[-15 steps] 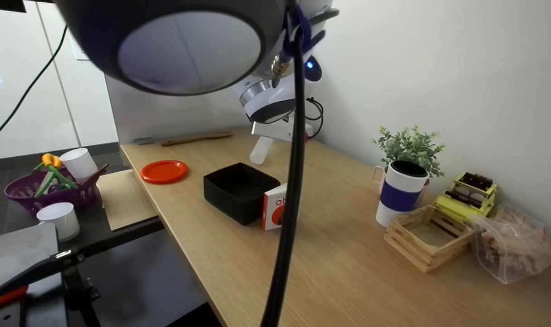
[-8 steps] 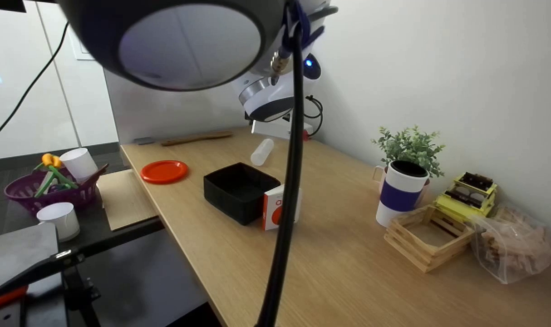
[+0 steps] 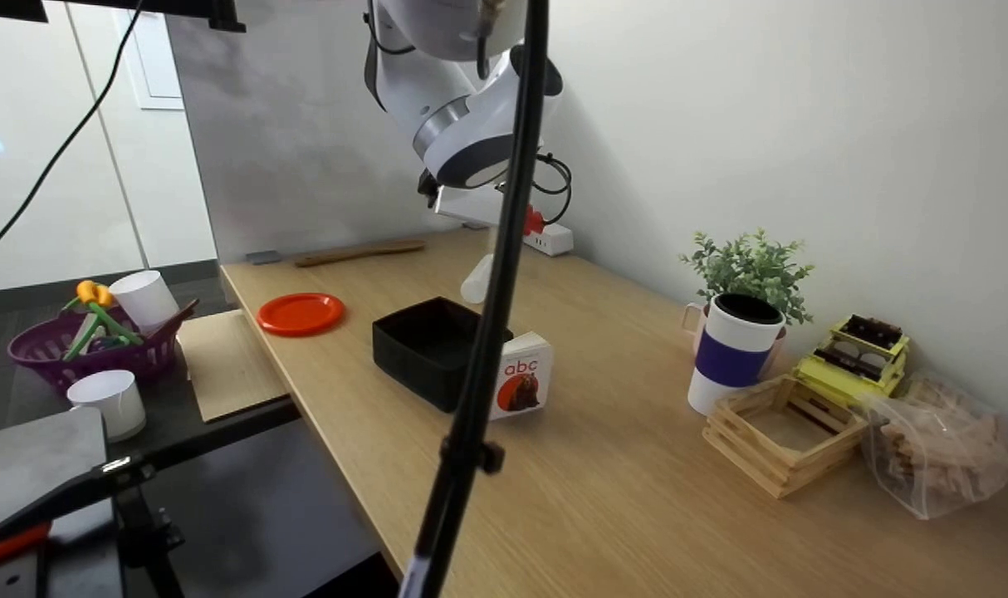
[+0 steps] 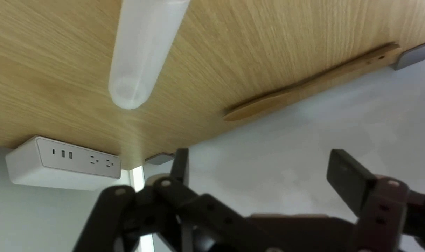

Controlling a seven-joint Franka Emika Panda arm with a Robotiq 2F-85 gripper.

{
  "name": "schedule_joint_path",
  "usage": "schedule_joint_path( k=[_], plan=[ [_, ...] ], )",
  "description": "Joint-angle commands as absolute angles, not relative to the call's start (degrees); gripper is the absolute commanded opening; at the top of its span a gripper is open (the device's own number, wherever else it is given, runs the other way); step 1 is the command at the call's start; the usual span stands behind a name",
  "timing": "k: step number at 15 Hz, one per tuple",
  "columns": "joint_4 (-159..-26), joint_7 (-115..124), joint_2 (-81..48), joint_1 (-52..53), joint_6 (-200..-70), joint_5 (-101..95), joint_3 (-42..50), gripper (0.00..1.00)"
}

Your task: Take the book out of the black box, take the sauce bottle out of the box

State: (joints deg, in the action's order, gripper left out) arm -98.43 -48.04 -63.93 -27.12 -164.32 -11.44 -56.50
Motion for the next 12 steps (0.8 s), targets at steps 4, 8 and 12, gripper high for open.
schedule_joint_path(
  k=[4,8,12],
  plan=[
    [-108.18,-38.39,-52.13,-27.68,-156.86,-3.64,-57.18,1.00],
    [-110.32,-37.64,-49.72,-28.83,-149.48,3.23,-60.68,1.00],
    [-108.13,-39.27,-50.55,-26.20,-150.52,4.14,-59.15,1.00]
  ],
)
